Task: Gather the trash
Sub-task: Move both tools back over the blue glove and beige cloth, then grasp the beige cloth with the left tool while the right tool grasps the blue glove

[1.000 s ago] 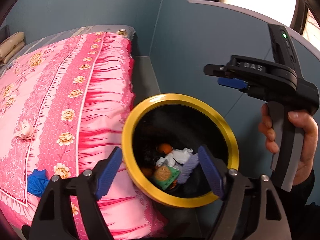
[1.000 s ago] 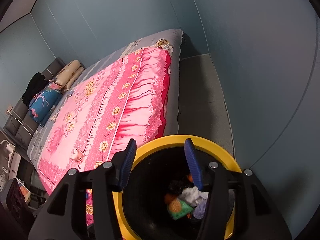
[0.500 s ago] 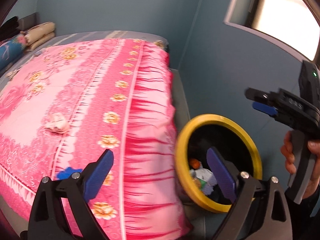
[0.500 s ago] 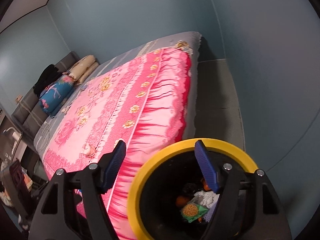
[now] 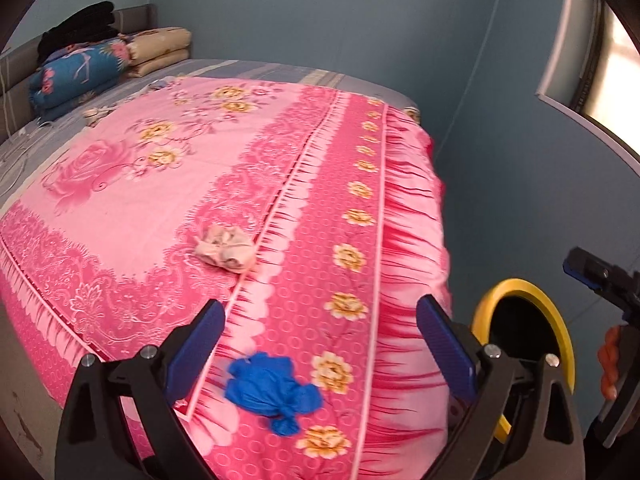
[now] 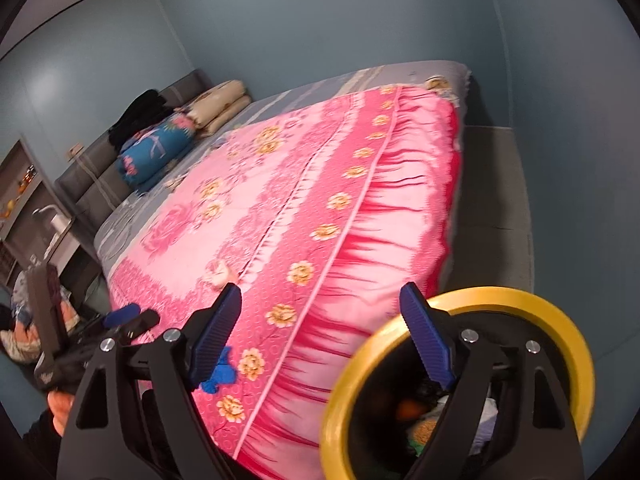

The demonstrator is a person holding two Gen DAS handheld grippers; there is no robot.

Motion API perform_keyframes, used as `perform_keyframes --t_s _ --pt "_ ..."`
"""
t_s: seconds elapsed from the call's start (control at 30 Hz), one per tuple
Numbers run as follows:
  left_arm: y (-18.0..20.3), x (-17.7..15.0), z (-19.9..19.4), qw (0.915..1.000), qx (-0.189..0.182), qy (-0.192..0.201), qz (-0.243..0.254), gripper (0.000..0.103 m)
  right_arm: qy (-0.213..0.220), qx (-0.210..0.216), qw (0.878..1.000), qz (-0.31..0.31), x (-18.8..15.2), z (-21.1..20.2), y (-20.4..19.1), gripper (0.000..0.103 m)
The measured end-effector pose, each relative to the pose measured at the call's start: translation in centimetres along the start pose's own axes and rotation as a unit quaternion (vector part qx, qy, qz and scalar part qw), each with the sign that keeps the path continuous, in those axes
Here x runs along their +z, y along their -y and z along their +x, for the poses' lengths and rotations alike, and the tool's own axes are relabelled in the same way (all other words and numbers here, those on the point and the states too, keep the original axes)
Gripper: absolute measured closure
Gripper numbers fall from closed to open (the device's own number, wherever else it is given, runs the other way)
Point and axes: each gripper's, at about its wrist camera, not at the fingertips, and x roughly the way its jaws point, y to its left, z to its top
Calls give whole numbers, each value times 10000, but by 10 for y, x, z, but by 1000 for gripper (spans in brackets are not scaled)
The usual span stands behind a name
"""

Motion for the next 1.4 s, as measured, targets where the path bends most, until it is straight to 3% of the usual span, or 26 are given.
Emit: perform_keyframes --t_s 0.47,0.83,1.4 --pt "-61 27 32 9985 458 -13 -308 9 -598 551 9939 -739 -20 68 -70 22" --pt "-101 40 84 9962 585 -317 -561 9 -995 885 9805 -1446 -47 120 -127 22" --pt "-121 44 159 9942 641 -730 -452 9 -1776 987 9569 -2075 -101 194 -185 22"
